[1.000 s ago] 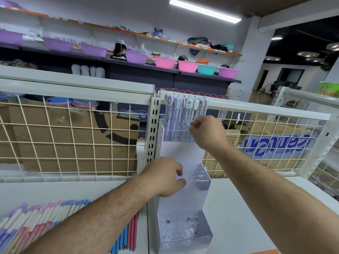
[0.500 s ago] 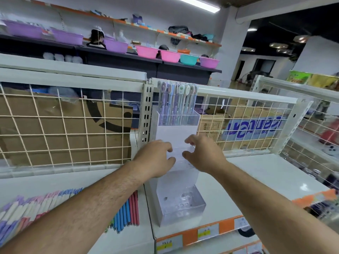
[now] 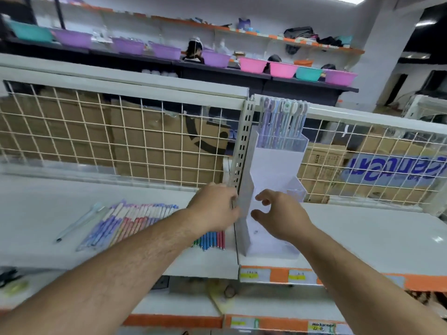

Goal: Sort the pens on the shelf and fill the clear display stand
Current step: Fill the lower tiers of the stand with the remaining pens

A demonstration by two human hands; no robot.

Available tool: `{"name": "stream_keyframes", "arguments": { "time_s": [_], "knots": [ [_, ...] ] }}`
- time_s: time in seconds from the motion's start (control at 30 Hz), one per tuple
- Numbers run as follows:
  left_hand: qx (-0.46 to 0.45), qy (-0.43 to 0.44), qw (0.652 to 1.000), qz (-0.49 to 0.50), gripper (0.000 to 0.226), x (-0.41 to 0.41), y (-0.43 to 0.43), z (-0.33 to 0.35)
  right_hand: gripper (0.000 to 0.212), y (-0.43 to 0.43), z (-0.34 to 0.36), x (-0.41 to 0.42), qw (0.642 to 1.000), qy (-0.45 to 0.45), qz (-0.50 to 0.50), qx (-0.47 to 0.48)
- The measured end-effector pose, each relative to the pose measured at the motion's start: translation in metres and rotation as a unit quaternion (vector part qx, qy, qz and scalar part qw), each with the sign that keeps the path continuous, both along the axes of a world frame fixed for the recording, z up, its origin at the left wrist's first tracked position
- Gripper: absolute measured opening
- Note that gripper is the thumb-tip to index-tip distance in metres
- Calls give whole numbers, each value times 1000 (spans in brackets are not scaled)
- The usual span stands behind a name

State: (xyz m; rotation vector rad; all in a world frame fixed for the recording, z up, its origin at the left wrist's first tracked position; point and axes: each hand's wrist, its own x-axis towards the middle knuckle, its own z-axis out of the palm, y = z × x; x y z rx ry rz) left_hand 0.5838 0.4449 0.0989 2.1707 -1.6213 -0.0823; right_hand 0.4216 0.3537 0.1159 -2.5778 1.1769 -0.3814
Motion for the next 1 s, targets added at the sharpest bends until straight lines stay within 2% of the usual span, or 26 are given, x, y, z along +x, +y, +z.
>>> {"name": "stream_keyframes", "arguments": {
  "time_s": [0.27, 0.43, 0.7, 0.77, 0.9, 1.0],
  "knots": [
    [52, 15, 996, 68, 37, 20, 88, -28, 39, 67, -33, 35, 997, 1, 67, 39],
    [37, 30, 995, 93, 42, 61, 134, -41, 44, 106, -38, 85, 994, 20, 101, 37],
    [67, 31, 991, 111, 36, 185, 211, -66, 42, 182, -63, 218, 988, 23, 139, 64],
    [87, 28, 990, 111, 31, 221, 227, -73, 41, 199, -74, 253, 987, 30, 137, 78],
    [142, 44, 981, 127, 40, 281, 247, -89, 39, 221, -91, 307, 986, 43, 122, 102],
    [148, 39, 981, 121, 36, 309, 245, -99, 41, 224, -96, 329, 986, 46, 99, 123]
  ]
}}
